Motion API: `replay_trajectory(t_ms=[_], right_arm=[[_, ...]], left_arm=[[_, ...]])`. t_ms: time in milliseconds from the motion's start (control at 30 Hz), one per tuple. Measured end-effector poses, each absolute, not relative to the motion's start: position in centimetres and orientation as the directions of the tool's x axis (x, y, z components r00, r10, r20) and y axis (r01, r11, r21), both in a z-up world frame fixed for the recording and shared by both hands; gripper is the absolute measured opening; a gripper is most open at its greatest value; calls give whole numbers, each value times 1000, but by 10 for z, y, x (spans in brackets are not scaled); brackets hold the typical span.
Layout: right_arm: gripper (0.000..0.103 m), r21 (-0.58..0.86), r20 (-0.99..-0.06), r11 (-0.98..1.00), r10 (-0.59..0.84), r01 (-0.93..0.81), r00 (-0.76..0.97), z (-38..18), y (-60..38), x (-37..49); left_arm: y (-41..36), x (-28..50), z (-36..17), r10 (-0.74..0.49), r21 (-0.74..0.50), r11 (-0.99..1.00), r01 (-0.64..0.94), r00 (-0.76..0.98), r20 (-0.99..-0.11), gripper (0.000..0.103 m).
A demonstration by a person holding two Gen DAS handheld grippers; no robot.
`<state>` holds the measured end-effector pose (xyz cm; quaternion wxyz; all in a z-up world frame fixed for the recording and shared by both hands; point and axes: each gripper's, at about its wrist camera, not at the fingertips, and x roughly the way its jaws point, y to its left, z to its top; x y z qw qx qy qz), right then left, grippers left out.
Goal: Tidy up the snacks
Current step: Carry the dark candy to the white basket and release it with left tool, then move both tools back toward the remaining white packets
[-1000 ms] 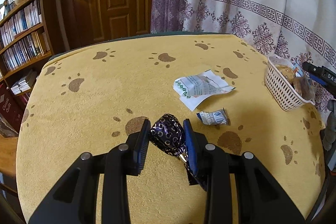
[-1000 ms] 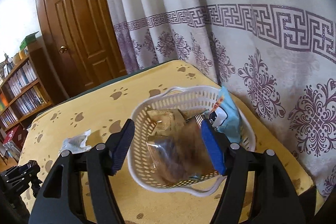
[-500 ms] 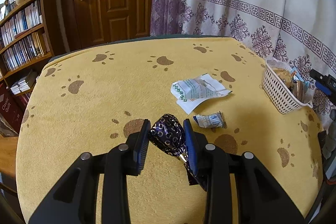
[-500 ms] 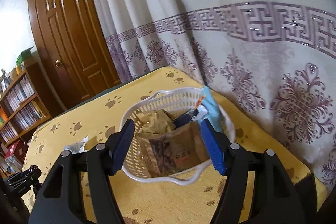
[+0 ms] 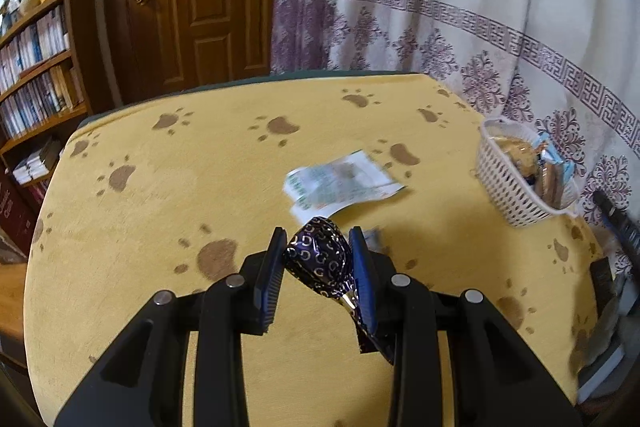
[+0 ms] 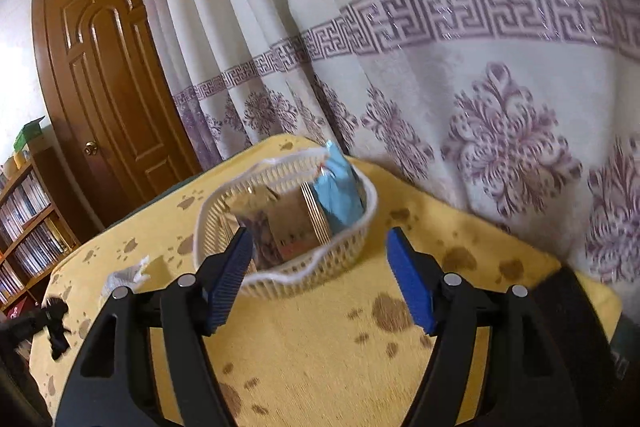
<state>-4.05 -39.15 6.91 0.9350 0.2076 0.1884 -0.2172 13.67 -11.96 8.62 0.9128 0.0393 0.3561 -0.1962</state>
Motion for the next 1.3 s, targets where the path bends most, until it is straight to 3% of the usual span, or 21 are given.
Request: replay_trajectory(t_ms=[500, 900, 933, 967, 1000, 1033, 1300], right_arm=[[71, 336, -500, 819, -264, 466, 825, 38, -392, -36], [71, 359, -490, 810, -259, 464, 832, 34, -396, -41], [71, 360, -489, 810, -259, 463, 833, 34, -397, -42], [71, 363, -488, 809, -258, 463, 834, 34, -397, -42], [71, 367, -488, 807, -257, 463, 834, 34, -398, -43], [71, 369, -488, 806, -257, 464, 834, 34, -398, -43], [71, 367, -487, 807, -257, 463, 835, 34, -396, -44]], left_arm=[[-252, 143, 127, -424, -14, 844, 537, 650, -630, 33], [-343, 162, 122, -541, -51, 754, 655, 576, -613, 33], [-346, 163, 121, -549, -55, 748, 661, 570, -611, 35], [-350, 164, 119, -556, -56, 743, 667, 568, -607, 49], [-351, 164, 118, -559, -54, 740, 670, 568, -604, 65], [-351, 163, 117, -564, -56, 740, 670, 572, -596, 94], [-326, 165, 115, -557, -73, 765, 640, 600, -575, 95]])
